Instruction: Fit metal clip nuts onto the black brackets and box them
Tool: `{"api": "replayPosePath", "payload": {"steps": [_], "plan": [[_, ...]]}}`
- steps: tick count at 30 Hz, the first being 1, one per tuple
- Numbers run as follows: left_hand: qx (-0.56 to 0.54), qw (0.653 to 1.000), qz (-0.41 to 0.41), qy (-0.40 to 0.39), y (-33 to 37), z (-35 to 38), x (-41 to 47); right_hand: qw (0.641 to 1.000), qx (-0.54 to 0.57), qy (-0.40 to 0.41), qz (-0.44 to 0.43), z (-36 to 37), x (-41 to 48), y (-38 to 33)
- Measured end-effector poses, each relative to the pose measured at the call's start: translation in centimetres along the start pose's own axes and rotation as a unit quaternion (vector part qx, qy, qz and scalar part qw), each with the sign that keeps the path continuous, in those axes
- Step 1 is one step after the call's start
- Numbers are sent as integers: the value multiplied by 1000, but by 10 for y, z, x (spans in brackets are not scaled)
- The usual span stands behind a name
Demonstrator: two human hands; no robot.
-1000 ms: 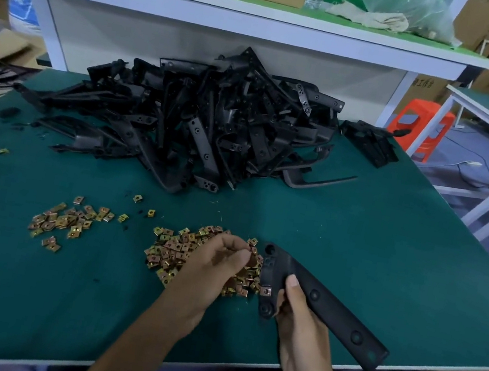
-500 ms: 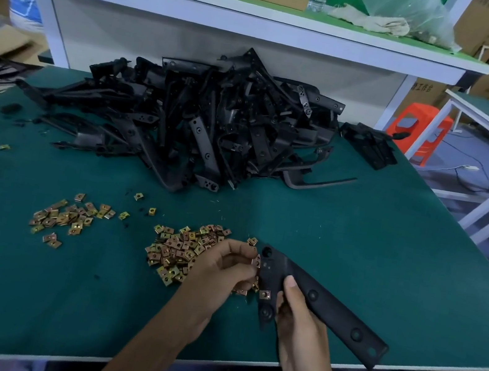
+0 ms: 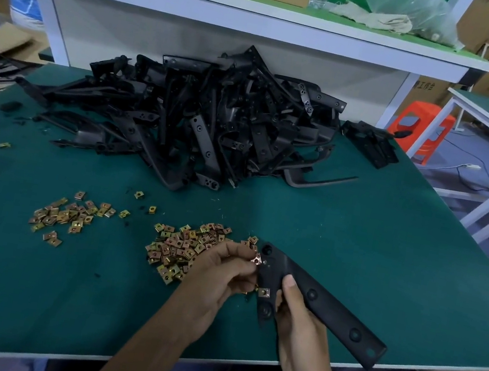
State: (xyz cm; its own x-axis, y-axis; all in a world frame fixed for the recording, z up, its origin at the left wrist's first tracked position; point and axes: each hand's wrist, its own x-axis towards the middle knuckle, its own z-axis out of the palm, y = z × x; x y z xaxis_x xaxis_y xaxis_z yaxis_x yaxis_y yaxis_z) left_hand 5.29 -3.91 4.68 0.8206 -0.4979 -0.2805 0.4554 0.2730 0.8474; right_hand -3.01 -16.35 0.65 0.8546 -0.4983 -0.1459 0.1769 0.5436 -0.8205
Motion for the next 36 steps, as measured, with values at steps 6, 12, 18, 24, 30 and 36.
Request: {"api": "replayPosePath", "payload": {"steps": [6,12,18,24,30,36], "plan": [[43,998,35,-12,1,-6,-2,1000,7,8,3,-2,3,2],[131,985,95,-52,8,-11,-3,999,-26,0,20,-5,4,1],[123,989,47,-66,18,-18,-1,995,-94,-20,21,-8,4,1],[154,982,1,-111,29,-23,4,975,-218,-49,2,-20,9,10],[147,985,7,-86,22,-21,-1,978,-207,-2,-17,-15,7,16],[279,958,44,-50,0,-34,3,978,-191,69,40,2,-15,-6]]}}
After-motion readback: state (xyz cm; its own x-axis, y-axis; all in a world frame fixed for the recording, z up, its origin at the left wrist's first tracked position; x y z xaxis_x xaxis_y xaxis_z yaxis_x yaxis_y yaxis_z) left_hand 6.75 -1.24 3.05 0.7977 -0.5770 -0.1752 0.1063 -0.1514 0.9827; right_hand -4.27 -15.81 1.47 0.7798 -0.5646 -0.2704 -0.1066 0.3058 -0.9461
